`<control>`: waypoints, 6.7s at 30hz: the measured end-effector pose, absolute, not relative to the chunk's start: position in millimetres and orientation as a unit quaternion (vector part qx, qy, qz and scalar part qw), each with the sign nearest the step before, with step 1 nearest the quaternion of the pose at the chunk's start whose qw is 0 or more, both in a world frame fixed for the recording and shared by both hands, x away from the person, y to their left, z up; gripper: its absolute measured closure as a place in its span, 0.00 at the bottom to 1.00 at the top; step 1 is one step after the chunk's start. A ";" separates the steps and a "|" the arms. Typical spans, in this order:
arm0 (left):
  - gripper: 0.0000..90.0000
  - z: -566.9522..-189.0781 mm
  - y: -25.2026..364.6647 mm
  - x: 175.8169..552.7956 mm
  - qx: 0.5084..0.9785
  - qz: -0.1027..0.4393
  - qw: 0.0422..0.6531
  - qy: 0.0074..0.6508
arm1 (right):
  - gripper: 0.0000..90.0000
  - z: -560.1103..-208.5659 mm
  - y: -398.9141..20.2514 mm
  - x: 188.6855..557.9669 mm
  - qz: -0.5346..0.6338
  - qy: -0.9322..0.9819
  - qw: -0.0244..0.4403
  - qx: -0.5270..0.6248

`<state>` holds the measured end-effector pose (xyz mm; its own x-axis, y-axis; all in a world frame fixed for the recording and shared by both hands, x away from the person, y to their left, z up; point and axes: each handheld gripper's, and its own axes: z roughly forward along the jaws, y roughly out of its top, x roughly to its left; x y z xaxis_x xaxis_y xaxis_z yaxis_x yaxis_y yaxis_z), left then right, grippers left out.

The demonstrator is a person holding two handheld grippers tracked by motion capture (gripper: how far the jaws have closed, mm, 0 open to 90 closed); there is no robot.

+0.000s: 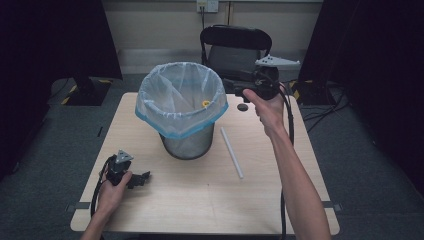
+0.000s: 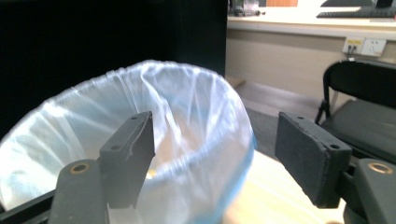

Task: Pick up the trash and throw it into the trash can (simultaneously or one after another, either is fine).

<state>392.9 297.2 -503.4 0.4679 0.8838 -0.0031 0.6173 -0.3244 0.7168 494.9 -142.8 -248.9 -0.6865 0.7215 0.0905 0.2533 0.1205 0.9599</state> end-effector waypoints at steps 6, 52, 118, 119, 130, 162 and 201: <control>0.00 -503.4 297.1 392.9 0.789 0.200 0.334 0.476 | 0.30 -263.4 -161.6 486.1 0.562 0.725 0.200 0.346; 0.00 -503.2 296.7 392.1 0.787 0.201 0.332 0.479 | 0.51 -465.0 -188.4 419.9 0.441 0.786 0.108 0.421; 0.00 -503.2 297.4 393.1 0.789 0.198 0.333 0.476 | 0.90 -469.9 -194.4 421.5 0.392 0.770 0.164 0.476; 0.00 -503.2 297.5 393.1 0.789 0.198 0.334 0.476 | 0.90 -468.8 -195.1 421.6 0.393 0.770 0.164 0.474; 0.00 -503.2 297.5 393.3 0.790 0.198 0.333 0.476 | 0.90 -460.1 -195.4 424.0 0.414 0.760 0.166 0.473; 0.00 -503.2 297.5 393.2 0.790 0.198 0.333 0.476 | 0.90 -406.0 -205.9 433.9 0.468 0.722 0.210 0.465; 0.00 -503.2 297.3 393.0 0.789 0.199 0.333 0.476 | 0.90 -299.7 -178.1 448.6 0.560 0.686 0.237 0.399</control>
<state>393.0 297.3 -503.2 0.4672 0.8841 -0.0030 0.6197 -0.3251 0.7144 448.6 -178.1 -299.7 -0.5694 0.8130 0.1218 0.2820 0.0540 0.9579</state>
